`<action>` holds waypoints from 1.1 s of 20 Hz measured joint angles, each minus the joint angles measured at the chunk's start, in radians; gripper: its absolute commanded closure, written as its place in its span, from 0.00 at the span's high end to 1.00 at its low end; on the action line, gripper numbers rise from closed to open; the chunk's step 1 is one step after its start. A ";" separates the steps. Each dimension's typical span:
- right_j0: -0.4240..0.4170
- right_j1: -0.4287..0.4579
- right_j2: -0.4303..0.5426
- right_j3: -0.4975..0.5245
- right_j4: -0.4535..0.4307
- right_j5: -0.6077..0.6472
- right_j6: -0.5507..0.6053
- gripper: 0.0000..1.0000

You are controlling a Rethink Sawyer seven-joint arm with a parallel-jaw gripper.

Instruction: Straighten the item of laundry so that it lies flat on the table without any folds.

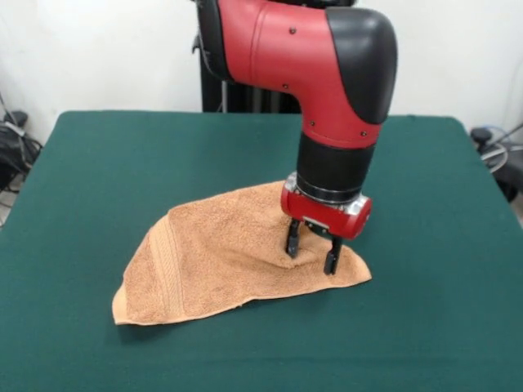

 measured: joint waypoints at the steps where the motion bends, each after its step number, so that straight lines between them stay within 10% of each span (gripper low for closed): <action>1: 0.010 0.002 -0.009 0.000 0.000 0.000 0.000 1.00; 22: 0.060 -0.014 -0.042 0.003 0.004 0.005 0.000 1.00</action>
